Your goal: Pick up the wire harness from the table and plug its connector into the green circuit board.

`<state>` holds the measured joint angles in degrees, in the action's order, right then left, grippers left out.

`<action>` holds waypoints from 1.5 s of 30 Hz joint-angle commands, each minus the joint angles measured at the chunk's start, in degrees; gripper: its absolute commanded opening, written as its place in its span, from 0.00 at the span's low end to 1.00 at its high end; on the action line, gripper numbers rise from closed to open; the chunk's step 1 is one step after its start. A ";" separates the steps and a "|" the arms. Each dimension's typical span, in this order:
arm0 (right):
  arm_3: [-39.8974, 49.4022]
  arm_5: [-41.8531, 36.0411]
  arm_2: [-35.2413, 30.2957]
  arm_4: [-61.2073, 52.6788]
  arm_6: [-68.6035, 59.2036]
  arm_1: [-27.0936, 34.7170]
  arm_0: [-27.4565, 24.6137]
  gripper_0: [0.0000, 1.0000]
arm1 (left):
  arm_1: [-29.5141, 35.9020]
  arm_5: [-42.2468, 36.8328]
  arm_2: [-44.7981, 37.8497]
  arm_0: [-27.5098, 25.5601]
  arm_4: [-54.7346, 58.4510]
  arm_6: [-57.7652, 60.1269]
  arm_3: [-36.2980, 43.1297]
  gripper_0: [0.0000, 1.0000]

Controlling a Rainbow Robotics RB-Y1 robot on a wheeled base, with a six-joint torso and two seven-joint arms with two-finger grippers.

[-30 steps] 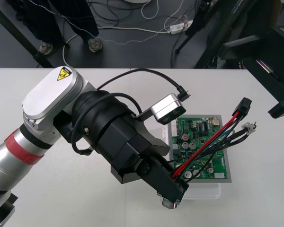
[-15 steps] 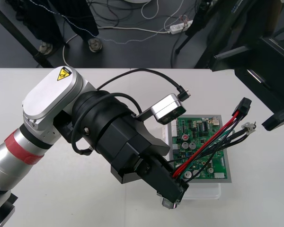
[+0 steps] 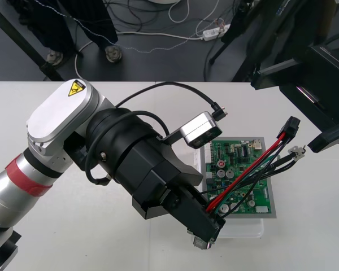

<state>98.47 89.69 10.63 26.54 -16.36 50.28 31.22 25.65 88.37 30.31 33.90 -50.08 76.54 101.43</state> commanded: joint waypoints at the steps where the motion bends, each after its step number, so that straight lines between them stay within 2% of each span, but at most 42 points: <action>1: 2.34 0.31 0.80 -0.18 2.21 -0.53 -0.28 0.86 | -0.52 1.63 0.62 2.05 0.78 0.45 0.26 0.00; 2: 2.78 0.31 0.89 -0.18 2.21 -0.53 -0.28 0.80 | -0.52 1.63 0.62 2.05 0.78 0.36 0.35 0.00; 8: 3.31 0.31 1.68 -1.06 2.21 -0.62 -0.28 0.80 | -0.52 1.63 0.71 2.05 0.69 0.10 0.26 0.00; 11: 3.31 0.31 1.59 -1.06 2.21 -0.62 -0.28 0.63 | -0.52 1.63 0.71 2.05 0.69 -0.17 0.26 0.00; 16: 2.69 0.31 1.59 -1.06 2.21 -0.62 -0.28 0.46 | -0.52 1.63 0.71 2.05 0.51 -0.25 0.35 0.00; 17: 2.43 0.31 1.59 -1.06 2.12 -0.62 -0.28 0.38 | -0.52 1.63 0.62 2.05 0.51 -0.34 0.26 0.00; 24: 1.81 0.31 1.59 -0.97 2.21 -0.62 -0.28 0.17 | -0.52 1.63 0.62 2.05 -0.01 -0.61 0.26 0.00; 34: 0.76 0.31 1.59 -0.97 1.68 -0.62 -0.28 0.02 | -0.43 1.63 0.62 2.05 -0.10 -0.87 0.26 0.00; 45: 0.76 0.31 1.59 -0.62 1.59 -0.62 -0.28 0.00 | -0.34 1.63 0.71 2.13 -0.19 -1.05 0.35 0.00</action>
<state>99.49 89.69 11.54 26.46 -16.36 50.27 31.22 25.65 88.37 30.31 33.90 -50.19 76.54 101.33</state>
